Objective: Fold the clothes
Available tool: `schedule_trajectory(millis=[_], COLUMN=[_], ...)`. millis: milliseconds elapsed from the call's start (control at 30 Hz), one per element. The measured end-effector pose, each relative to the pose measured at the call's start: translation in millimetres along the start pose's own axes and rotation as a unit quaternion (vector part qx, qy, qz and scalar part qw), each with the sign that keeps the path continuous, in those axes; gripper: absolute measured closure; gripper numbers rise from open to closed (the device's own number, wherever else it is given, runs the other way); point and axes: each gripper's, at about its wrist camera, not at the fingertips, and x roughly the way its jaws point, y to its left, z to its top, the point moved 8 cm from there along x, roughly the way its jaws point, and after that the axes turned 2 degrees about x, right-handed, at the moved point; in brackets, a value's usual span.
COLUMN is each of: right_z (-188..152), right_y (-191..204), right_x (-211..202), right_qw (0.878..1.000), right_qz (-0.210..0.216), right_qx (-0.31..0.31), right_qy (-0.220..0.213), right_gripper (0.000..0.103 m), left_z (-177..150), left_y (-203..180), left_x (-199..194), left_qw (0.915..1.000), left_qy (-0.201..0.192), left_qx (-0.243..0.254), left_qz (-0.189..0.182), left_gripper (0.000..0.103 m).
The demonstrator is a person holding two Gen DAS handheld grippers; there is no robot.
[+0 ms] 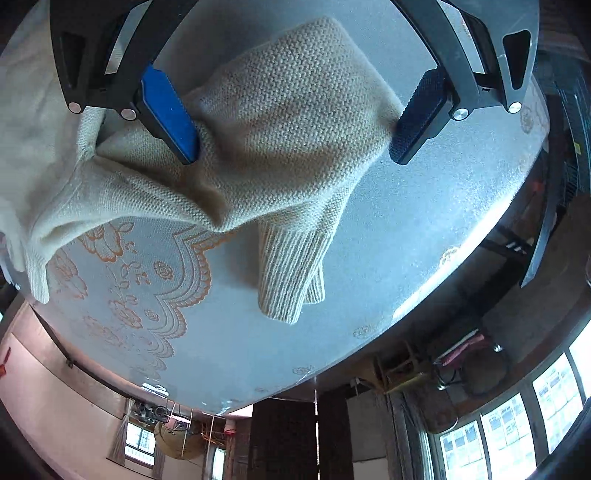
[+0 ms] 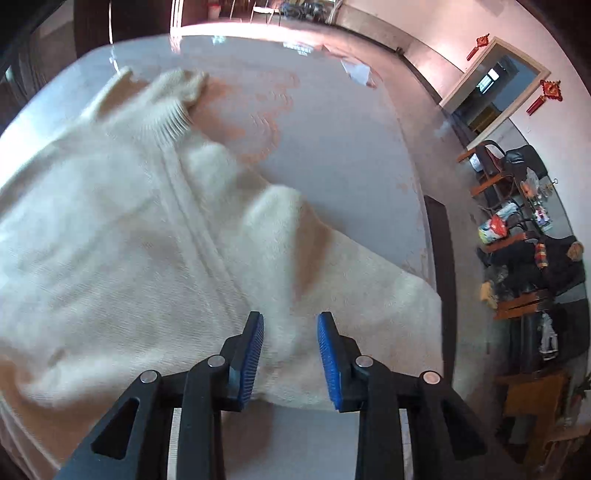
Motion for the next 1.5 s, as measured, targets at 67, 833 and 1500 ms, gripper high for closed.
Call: schedule_trajectory(millis=[67, 833, 1500], right_z=[-1.3, -68.9, -62.4], right_y=[28.3, 205.3, 211.8], right_x=[-14.1, -13.9, -1.1], right_qw=[0.999, 0.987, 0.983], right_qz=[0.04, 0.144, 0.172], right_qx=[-0.001, -0.024, -0.005], right_qy=[-0.017, 0.069, 0.07], right_gripper=[0.072, 0.072, 0.071], left_z=[3.7, 74.6, 141.9], left_y=[1.7, -26.7, 218.7], left_x=[0.1, 58.0, -36.6], left_qw=[0.9995, 0.9699, 0.9685], left_qy=[0.011, 0.073, -0.101], left_qx=[-0.022, 0.228, -0.193], left_qz=[-0.021, 0.046, 0.12], left_gripper=[0.0, 0.098, 0.029])
